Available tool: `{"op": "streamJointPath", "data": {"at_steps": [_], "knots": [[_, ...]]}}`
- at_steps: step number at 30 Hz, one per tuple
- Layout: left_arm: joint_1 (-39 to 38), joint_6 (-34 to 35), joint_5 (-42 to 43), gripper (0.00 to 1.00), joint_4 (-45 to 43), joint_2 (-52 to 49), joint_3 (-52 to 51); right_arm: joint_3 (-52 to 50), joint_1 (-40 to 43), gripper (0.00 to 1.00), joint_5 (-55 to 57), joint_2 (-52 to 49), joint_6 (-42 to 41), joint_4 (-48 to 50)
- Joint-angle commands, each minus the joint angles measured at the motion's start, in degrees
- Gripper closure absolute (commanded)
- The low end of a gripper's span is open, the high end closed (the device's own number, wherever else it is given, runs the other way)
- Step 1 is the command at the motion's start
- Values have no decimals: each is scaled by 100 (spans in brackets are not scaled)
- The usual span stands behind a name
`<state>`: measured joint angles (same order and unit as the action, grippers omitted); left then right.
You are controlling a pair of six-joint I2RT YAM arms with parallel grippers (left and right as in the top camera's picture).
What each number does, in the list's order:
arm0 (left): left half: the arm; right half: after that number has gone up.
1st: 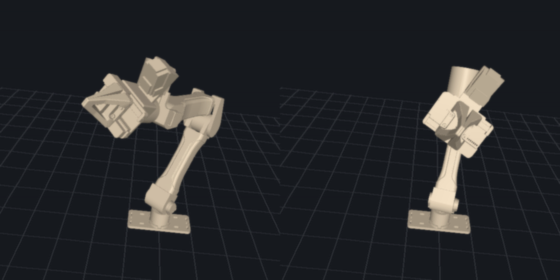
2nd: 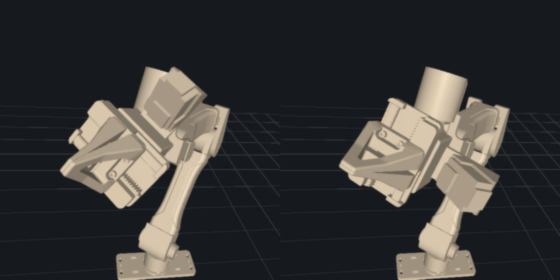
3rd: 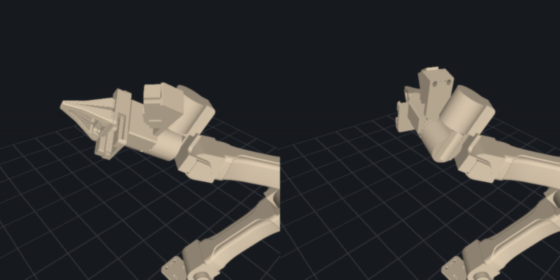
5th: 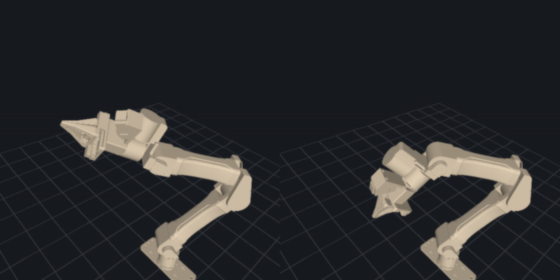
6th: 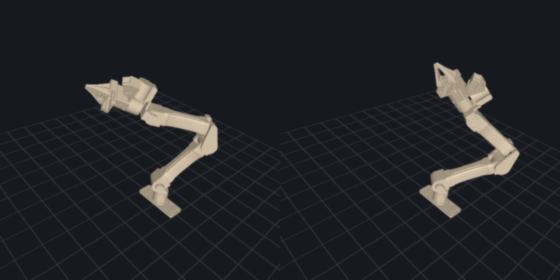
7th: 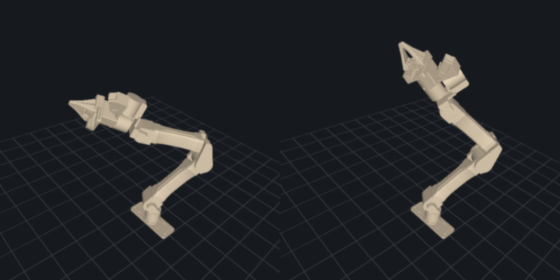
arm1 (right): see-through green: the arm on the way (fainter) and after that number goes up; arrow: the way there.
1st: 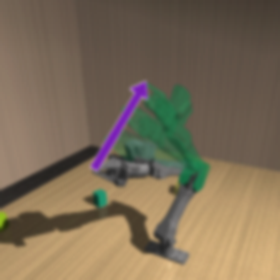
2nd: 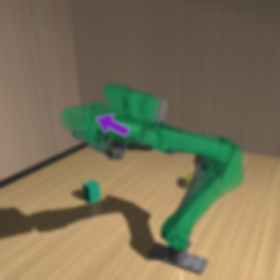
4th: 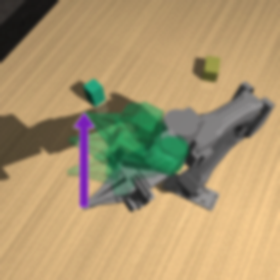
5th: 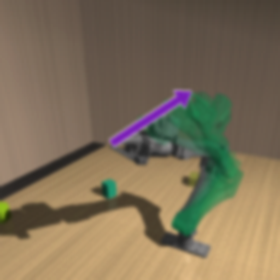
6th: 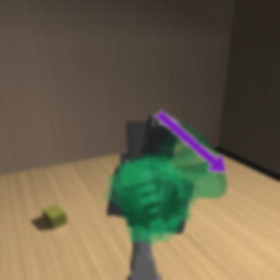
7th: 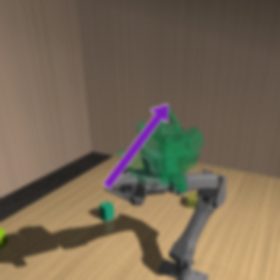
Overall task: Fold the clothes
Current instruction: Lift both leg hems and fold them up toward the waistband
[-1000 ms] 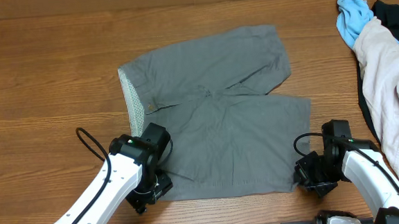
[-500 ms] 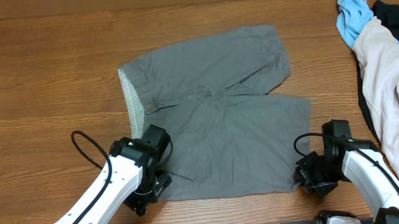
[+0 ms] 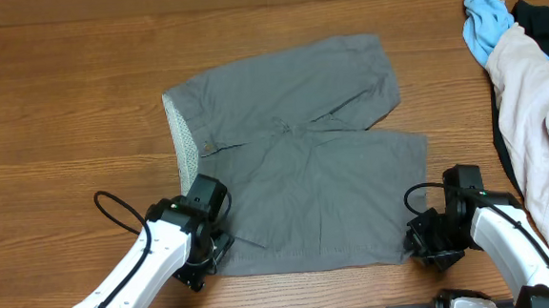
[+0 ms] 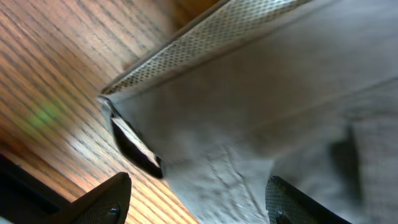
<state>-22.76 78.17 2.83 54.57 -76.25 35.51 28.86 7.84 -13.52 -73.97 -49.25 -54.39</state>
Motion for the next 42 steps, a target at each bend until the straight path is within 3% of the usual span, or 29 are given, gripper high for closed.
{"op": "streamJointPath", "data": {"at_steps": [1, 27, 33, 37, 38, 41, 42], "knots": [[37, -87, 17, 28, -7, 7, -225, -37, 26, 79, 229, 20, 15, 57], [37, -153, -153, 34, -671, -37, -511, -37, 26, 74, 188, 20, 13, 122], [35, -151, -157, 42, -726, -44, -542, -37, 26, 74, 184, 20, 13, 122], [37, -157, -151, 57, -719, -74, -542, -37, 26, 81, 181, 20, 13, 105], [35, -181, -140, 63, -702, -74, -542, -37, 26, 85, 181, 20, 13, 101], [37, -249, -136, 96, -597, -74, -542, -37, 26, 96, 144, 20, 15, 70], [35, -286, -136, 96, -577, -72, -540, -37, 26, 96, 144, 20, 15, 61]]}}
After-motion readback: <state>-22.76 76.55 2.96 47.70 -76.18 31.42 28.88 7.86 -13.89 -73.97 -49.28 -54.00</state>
